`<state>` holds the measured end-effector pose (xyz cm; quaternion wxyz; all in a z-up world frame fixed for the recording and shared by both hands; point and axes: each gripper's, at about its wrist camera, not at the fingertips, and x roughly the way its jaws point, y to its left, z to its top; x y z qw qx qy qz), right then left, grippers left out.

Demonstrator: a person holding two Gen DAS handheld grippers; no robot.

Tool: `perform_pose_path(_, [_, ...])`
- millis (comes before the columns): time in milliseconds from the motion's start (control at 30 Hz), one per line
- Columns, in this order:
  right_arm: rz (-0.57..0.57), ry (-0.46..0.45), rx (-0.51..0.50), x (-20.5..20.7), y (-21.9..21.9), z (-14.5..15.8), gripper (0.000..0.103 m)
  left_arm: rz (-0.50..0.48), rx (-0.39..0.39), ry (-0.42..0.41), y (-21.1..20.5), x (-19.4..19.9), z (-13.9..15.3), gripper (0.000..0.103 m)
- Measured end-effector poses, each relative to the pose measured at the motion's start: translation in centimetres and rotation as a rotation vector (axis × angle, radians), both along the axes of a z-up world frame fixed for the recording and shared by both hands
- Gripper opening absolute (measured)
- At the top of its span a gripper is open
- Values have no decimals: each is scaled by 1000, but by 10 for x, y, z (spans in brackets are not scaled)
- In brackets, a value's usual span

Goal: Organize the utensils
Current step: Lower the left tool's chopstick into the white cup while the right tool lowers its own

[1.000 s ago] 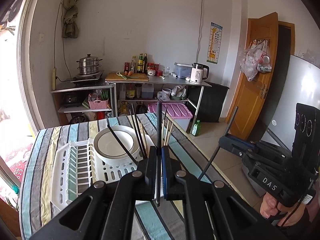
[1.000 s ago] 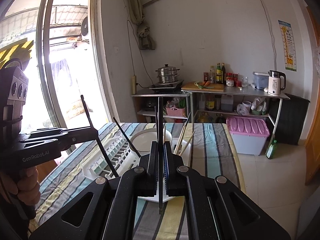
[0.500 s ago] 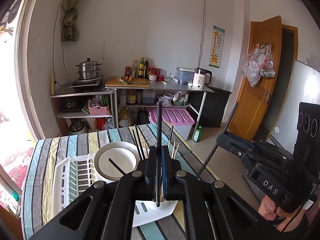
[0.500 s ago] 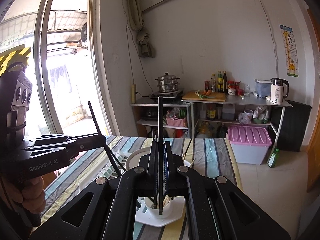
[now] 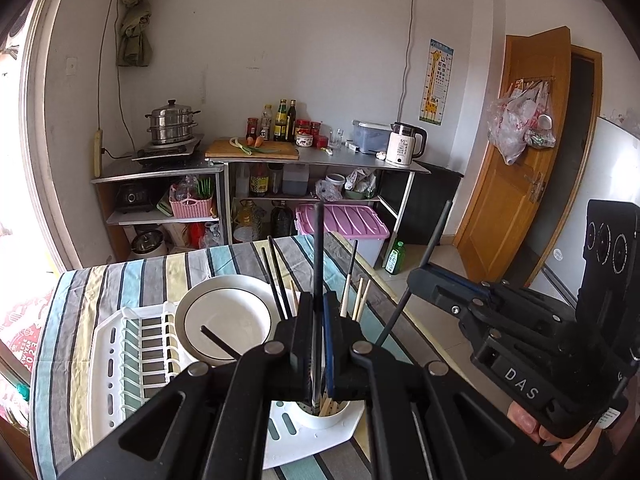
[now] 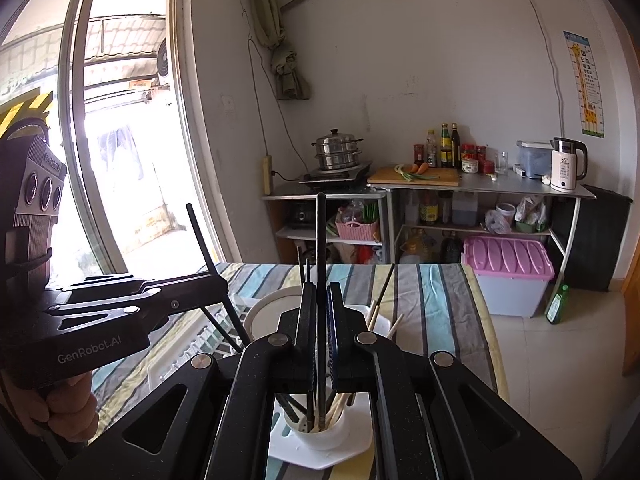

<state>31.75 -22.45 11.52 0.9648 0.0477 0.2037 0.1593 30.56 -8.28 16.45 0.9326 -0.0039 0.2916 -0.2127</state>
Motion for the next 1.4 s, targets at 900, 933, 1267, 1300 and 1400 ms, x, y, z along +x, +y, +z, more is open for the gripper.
perform_pose_path(900, [-15,92,15,11,-9,-30,5,50,18,84,10,8,-44,6])
perform_pose_path(933, [-12,93,11,10,-9,-30,5,50,18,85,11,8,-44,6])
perform_pose_path(1267, [-17,83,-4,-2,-10,-31,16,63,23,46,17,-8,-44,6])
perform_pose_path(1300, [-18,84,-3,-3,-10,-32,16,62,22,43,18,-11,-44,7])
perform_pose_path(1400, [-20,82,1,-12,-12,-33,16,64,11,35,21,-19,-44,7])
